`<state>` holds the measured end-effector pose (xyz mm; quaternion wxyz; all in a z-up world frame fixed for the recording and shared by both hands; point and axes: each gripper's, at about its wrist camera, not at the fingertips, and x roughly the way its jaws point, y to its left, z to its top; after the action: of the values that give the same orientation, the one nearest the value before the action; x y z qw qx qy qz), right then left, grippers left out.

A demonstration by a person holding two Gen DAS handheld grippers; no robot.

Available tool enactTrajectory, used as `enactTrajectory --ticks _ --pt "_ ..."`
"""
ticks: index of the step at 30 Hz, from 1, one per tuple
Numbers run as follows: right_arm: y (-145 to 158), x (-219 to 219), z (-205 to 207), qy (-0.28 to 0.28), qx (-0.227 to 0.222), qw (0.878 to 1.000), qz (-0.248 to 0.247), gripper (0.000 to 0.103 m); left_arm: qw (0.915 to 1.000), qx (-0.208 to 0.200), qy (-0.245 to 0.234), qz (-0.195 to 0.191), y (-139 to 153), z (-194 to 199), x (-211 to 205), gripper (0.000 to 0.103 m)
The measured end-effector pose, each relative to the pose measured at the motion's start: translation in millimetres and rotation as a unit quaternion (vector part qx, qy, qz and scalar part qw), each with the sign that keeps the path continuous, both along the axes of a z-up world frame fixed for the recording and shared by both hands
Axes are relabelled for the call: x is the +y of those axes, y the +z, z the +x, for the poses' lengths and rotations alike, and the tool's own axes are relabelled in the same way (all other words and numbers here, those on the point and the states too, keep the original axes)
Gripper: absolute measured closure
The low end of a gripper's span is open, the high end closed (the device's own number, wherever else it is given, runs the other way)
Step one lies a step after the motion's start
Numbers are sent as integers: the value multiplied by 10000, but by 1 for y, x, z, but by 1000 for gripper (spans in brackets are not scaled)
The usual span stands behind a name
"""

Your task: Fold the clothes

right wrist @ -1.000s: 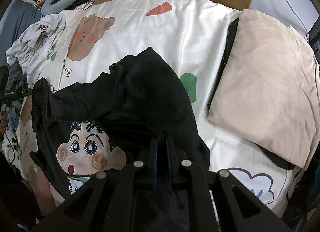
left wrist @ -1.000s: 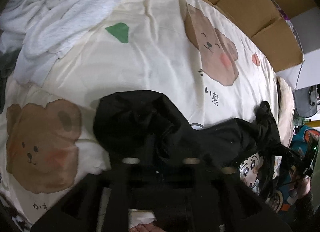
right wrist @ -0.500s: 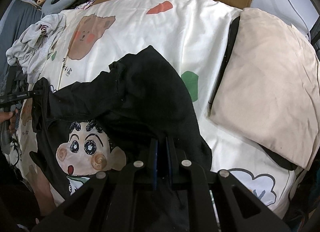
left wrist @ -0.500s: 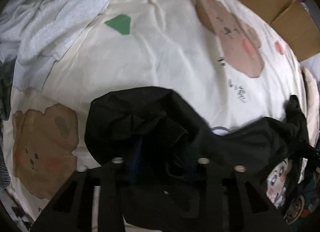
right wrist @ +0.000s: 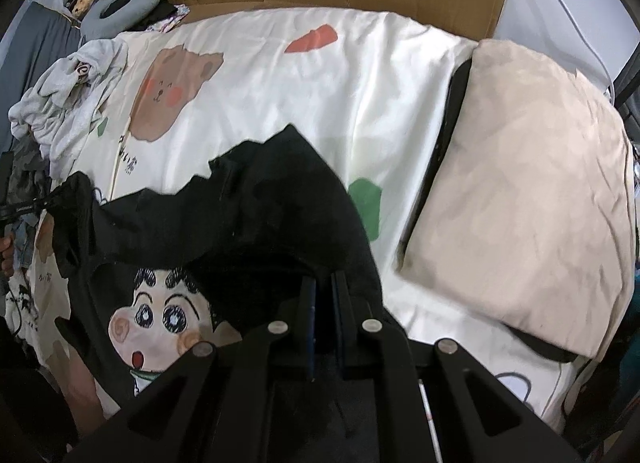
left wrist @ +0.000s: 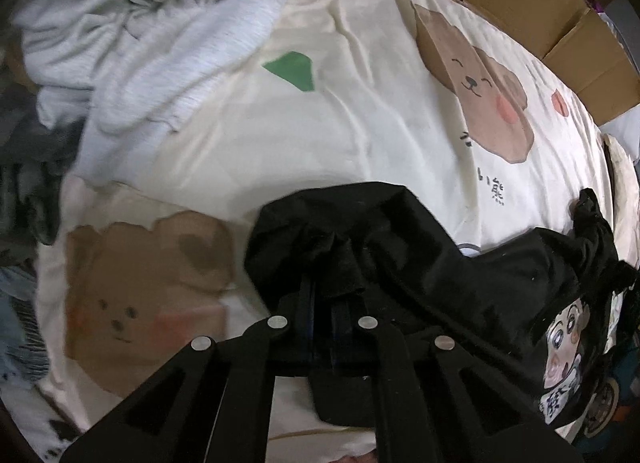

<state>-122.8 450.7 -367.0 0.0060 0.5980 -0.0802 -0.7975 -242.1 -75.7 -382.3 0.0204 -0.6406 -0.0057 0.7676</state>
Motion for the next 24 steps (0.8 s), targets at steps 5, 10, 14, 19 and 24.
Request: enactTrajectory --ticks 5,10,14,19,24 --pt "8 4 -11 -29 94 9999 107 97 9996 85 58 -247 13 1 -13 98" --pt "17 8 -23 -53 207 9995 231 97 9988 116 42 -484 17 0 -21 98" --pt "23 9 -33 -52 269 9989 372 97 9980 133 70 -610 21 5 -32 98" --pt "33 19 -45 -143 334 9976 584 97 9964 175 314 -762 30 12 -61 99" --pt "46 37 -54 -408 435 9952 772 97 9941 237 581 -889 39 18 -89 99"
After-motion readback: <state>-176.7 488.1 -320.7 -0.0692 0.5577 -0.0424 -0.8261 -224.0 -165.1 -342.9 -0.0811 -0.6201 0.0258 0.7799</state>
